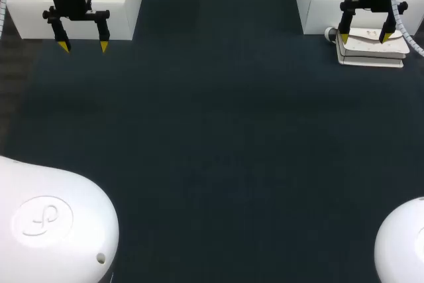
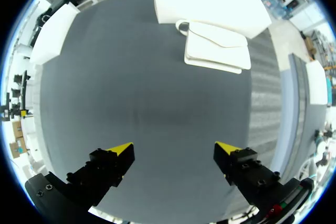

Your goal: Pick up the bag, open it, inspect its contents, close it, and place it on the opposite side

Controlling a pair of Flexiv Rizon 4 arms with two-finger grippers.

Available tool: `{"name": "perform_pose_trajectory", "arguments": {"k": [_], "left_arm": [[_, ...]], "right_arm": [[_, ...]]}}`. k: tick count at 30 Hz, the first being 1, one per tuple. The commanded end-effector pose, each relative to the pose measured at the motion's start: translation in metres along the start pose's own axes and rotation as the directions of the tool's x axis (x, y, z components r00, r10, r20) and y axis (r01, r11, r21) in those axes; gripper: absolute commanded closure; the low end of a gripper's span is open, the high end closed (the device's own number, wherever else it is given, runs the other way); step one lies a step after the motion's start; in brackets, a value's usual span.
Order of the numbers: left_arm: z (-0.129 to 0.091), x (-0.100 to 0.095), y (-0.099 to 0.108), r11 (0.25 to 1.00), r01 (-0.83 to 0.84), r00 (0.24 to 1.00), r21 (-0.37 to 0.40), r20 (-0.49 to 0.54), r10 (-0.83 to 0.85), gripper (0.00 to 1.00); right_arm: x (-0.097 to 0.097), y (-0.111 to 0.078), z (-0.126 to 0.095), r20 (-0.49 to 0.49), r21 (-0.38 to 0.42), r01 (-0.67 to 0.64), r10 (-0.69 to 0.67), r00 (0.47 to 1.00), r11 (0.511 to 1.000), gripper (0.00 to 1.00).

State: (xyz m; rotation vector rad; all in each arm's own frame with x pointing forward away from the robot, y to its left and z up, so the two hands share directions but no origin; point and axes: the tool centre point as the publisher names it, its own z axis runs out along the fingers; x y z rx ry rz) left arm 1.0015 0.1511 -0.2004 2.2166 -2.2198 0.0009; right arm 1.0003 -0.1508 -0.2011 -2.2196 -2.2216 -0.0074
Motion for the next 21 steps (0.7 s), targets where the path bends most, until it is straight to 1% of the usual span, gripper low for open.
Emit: {"name": "perform_pose_trajectory", "arguments": {"k": [1, 13, 17, 18, 21], "left_arm": [[0.0, 0.001, 0.0, 1.0, 0.001, 1.0, 0.0, 0.002, -0.001, 0.0], [0.0, 0.001, 0.0, 1.0, 0.001, 1.0, 0.0, 0.002, -0.001, 0.0], [0.001, 0.008, 0.001, 0.989, -0.139, 0.99, 0.046, -0.005, 0.139, 0.0], [0.002, 0.01, 0.001, 0.98, -0.187, 0.982, 0.062, -0.021, 0.188, 0.0], [0.006, 0.013, 0.002, 0.956, -0.28, 0.959, 0.089, -0.02, 0.282, 0.0]], "right_arm": [[0.001, 0.0, -0.001, 0.002, 0.001, 0.0, 0.0, 1.0, 1.0, 0.0], [0.001, 0.0, -0.001, 0.002, 0.001, 0.0, 0.0, 1.0, 1.0, 0.0], [0.0, 0.002, 0.0, 0.012, -0.001, 0.03, -0.03, 0.999, 1.0, 0.0], [-0.001, 0.003, 0.001, 0.014, 0.001, 0.032, -0.032, 0.999, 0.999, 0.0], [-0.007, 0.006, 0.004, 0.001, 0.001, 0.041, -0.041, 0.999, 0.999, 0.0]]}}
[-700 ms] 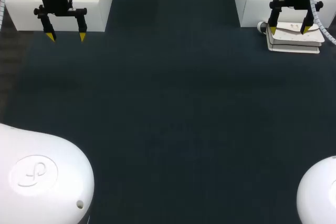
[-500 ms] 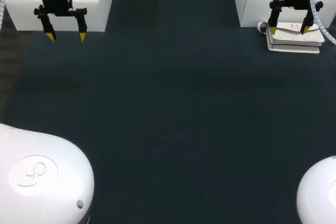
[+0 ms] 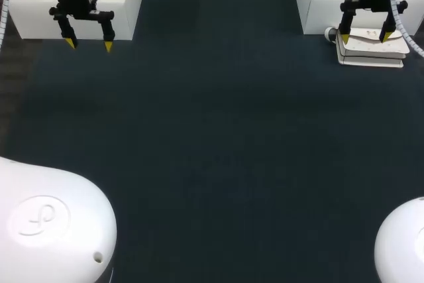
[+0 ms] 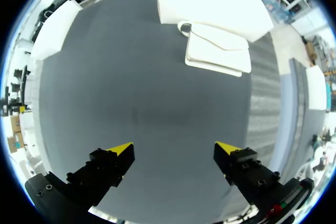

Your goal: Pick up the bag, open it, inspect its contents, close it, and place it on the opposite side

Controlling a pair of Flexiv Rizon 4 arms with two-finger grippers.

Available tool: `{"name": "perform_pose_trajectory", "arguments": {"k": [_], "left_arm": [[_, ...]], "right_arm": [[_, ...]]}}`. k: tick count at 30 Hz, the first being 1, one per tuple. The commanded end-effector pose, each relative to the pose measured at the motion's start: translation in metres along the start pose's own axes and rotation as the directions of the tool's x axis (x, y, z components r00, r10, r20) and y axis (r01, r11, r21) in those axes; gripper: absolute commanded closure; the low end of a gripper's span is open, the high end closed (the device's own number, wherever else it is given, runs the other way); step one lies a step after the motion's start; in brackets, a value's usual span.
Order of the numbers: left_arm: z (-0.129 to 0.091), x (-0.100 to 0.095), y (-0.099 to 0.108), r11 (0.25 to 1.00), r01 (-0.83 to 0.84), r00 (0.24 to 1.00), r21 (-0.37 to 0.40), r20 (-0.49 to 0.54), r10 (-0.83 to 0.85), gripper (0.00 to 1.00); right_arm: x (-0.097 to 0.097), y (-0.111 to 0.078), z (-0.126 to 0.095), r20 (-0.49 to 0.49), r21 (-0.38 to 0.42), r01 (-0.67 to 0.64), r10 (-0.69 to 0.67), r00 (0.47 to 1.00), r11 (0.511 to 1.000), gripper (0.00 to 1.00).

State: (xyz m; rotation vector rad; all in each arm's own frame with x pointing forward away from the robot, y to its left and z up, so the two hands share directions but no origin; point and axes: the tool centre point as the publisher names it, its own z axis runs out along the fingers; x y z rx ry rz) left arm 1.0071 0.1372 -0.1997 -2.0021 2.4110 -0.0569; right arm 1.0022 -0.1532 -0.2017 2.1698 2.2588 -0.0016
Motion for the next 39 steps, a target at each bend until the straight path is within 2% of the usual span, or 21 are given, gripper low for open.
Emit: {"name": "perform_pose_trajectory", "arguments": {"k": [1, 3, 4, 9, 17, 18, 27, 39], "left_arm": [[0.009, 0.004, 0.009, 0.987, -0.149, 0.988, 0.059, -0.02, 0.151, 0.0], [0.012, 0.006, 0.009, 0.965, -0.245, 0.966, 0.092, -0.057, 0.25, 0.0], [0.014, 0.006, 0.009, 0.962, -0.258, 0.964, 0.09, -0.045, 0.262, 0.0], [0.02, 0.011, 0.01, 0.884, -0.43, 0.893, 0.184, -0.056, 0.446, 0.0], [0.026, 0.02, 0.005, 0.695, -0.614, 0.74, 0.373, -0.034, 0.672, 0.0], [0.027, 0.022, 0.003, 0.651, -0.638, 0.707, 0.411, -0.022, 0.706, 0.0], [0.046, 0.039, -0.011, 0.451, -0.69, 0.563, 0.566, 0.029, 0.826, 0.0], [0.067, 0.058, -0.034, 0.254, -0.686, 0.401, 0.682, 0.064, 0.914, 0.0]], "right_arm": [[-0.008, 0.005, 0.005, -0.015, 0.003, 0.003, -0.003, 1.0, 1.0, 0.0], [-0.015, 0.007, 0.008, -0.031, 0.0, 0.002, -0.002, 1.0, 1.0, 0.0], [-0.019, 0.008, 0.01, -0.043, -0.002, 0.002, -0.002, 0.999, 1.0, 0.0], [-0.039, 0.012, 0.019, -0.088, -0.001, -0.007, 0.006, 0.996, 1.0, 0.0], [-0.073, 0.022, 0.033, -0.17, -0.018, -0.073, 0.068, 0.983, 0.997, 0.0], [-0.078, 0.024, 0.036, -0.19, -0.02, -0.078, 0.073, 0.979, 0.997, 0.0], [-0.109, 0.038, 0.062, -0.291, 0.005, -0.134, 0.129, 0.948, 0.991, 0.0], [-0.143, 0.066, 0.08, -0.344, 0.034, -0.19, 0.19, 0.919, 0.981, 0.0]]}}
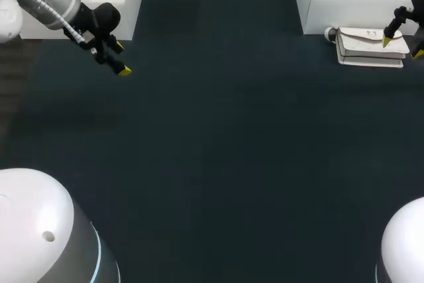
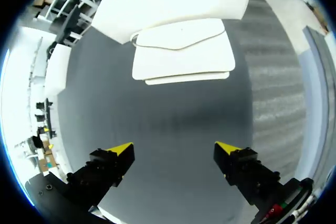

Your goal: Pick up the bag, open it, inspect its contents, close it, and place it on the opposite side

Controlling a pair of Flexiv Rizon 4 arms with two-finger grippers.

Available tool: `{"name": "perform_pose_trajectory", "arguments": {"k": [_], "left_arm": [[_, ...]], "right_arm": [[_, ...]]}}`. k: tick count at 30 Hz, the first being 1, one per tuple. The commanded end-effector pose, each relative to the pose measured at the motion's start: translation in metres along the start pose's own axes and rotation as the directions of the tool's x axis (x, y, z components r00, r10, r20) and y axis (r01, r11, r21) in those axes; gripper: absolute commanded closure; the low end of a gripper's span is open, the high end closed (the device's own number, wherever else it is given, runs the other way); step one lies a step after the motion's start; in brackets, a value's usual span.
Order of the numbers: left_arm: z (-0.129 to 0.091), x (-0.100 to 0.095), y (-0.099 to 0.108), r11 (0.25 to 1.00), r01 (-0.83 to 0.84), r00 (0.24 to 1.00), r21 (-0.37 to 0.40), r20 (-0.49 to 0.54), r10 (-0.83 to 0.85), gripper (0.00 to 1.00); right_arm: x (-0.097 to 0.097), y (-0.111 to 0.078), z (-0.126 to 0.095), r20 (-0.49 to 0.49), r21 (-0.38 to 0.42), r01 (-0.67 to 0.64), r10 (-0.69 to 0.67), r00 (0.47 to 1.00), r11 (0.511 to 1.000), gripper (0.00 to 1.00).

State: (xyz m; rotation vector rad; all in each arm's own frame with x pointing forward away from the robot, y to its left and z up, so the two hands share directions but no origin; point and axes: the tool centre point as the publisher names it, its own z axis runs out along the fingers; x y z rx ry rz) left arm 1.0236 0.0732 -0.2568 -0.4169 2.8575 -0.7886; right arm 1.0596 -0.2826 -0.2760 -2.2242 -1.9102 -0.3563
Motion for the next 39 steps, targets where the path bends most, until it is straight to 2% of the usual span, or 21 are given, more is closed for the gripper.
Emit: {"name": "perform_pose_trajectory", "arguments": {"k": [1, 7, 22, 36, 39], "left_arm": [[0.011, -0.009, 0.001, 0.967, -0.069, 0.996, 0.245, -0.029, 0.079, 0.0], [0.023, -0.015, -0.006, 0.963, -0.08, 0.995, 0.258, -0.037, 0.093, 0.0], [0.051, -0.024, -0.023, 0.965, -0.126, 0.99, 0.23, -0.034, 0.137, 0.0], [0.065, -0.032, -0.03, 0.958, -0.153, 0.984, 0.242, -0.055, 0.17, 0.0], [0.065, -0.032, -0.03, 0.958, -0.153, 0.984, 0.242, -0.055, 0.17, 0.0]], "right_arm": [[-0.012, 0.019, 0.002, -0.044, 0.039, -0.014, 0.016, 0.999, 0.999, 0.0], [-0.026, 0.033, 0.004, -0.042, 0.045, -0.035, 0.037, 0.998, 0.998, 0.0], [-0.057, 0.06, 0.018, -0.092, 0.058, -0.071, 0.076, 0.993, 0.996, 0.0], [-0.077, 0.079, 0.02, -0.112, 0.06, -0.103, 0.109, 0.988, 0.993, 0.0], [-0.085, 0.085, 0.025, -0.159, 0.058, -0.114, 0.122, 0.98, 0.992, 0.0]]}}
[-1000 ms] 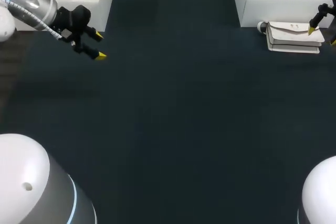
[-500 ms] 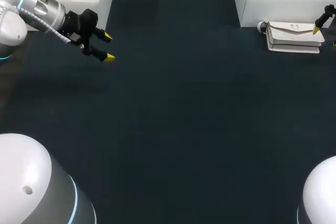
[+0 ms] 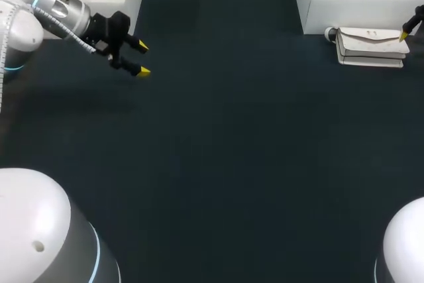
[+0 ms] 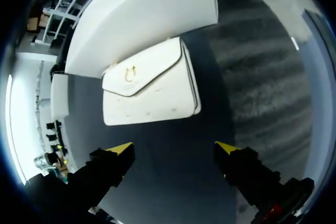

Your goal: Pick up the bag, open it, inspect its contents, close it, and place it on the opposite side

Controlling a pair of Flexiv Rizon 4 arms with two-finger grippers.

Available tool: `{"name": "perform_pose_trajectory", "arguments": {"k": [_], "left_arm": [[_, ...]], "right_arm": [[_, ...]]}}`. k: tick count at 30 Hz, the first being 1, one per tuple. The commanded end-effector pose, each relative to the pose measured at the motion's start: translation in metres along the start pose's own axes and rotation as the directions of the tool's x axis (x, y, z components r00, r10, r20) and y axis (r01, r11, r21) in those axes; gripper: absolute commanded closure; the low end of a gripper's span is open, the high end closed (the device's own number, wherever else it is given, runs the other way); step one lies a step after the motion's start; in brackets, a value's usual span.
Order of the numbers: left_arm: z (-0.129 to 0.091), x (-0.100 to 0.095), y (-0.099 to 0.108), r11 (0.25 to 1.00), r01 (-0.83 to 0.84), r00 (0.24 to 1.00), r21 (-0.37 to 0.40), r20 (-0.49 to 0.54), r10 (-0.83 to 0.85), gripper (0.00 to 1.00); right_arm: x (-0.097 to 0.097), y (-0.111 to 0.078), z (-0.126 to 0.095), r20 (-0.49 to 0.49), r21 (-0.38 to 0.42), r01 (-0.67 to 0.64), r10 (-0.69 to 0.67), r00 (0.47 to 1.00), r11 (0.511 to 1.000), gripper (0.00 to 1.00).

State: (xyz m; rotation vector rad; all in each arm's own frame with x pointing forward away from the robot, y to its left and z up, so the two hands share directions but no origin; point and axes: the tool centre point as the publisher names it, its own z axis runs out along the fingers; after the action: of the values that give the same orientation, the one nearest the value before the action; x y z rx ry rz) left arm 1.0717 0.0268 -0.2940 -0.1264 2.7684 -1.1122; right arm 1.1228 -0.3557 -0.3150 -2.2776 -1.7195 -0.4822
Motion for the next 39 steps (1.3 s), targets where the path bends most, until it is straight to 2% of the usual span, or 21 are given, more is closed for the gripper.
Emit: {"name": "perform_pose_trajectory", "arguments": {"k": [1, 15, 17, 19, 22, 24, 27, 29, 39], "left_arm": [[0.001, -0.003, 0.001, 1.0, -0.001, 1.0, 0.002, -0.005, 0.001, 0.0], [0.001, -0.003, 0.001, 1.0, -0.001, 1.0, 0.002, -0.005, 0.001, 0.0], [0.001, -0.003, 0.001, 1.0, -0.001, 1.0, 0.002, -0.005, 0.001, 0.0], [0.001, -0.003, 0.001, 1.0, -0.001, 1.0, 0.002, -0.005, 0.001, 0.0], [0.001, -0.003, 0.001, 1.0, -0.001, 1.0, 0.002, -0.005, 0.001, 0.0], [0.001, -0.003, 0.001, 1.0, -0.001, 1.0, 0.002, -0.005, 0.001, 0.0], [0.001, -0.003, 0.001, 1.0, -0.001, 1.0, 0.002, -0.005, 0.001, 0.0], [0.001, -0.003, 0.001, 1.0, -0.001, 1.0, 0.002, -0.005, 0.001, 0.0], [0.001, -0.003, 0.001, 1.0, -0.001, 1.0, 0.002, -0.005, 0.001, 0.0]], "right_arm": [[-0.014, 0.015, 0.006, -0.056, 0.085, -0.004, 0.009, 0.998, 0.996, 0.0], [-0.028, 0.057, 0.022, -0.192, 0.1, 0.003, 0.016, 0.981, 0.995, 0.0], [-0.027, 0.063, 0.024, -0.203, 0.102, 0.005, 0.016, 0.979, 0.995, 0.05], [-0.026, 0.07, 0.026, -0.214, 0.111, 0.014, 0.011, 0.977, 0.994, 0.17], [-0.025, 0.079, 0.029, -0.233, 0.128, 0.021, 0.009, 0.972, 0.991, 0.25], [-0.024, 0.082, 0.032, -0.243, 0.142, 0.026, 0.01, 0.97, 0.99, 0.38], [-0.021, 0.087, 0.036, -0.254, 0.161, 0.034, 0.008, 0.967, 0.986, 0.43], [-0.02, 0.09, 0.039, -0.257, 0.175, 0.038, 0.008, 0.966, 0.984, 0.51], [-0.016, 0.094, 0.044, -0.271, 0.209, 0.057, 0.002, 0.963, 0.976, 0.57]]}}
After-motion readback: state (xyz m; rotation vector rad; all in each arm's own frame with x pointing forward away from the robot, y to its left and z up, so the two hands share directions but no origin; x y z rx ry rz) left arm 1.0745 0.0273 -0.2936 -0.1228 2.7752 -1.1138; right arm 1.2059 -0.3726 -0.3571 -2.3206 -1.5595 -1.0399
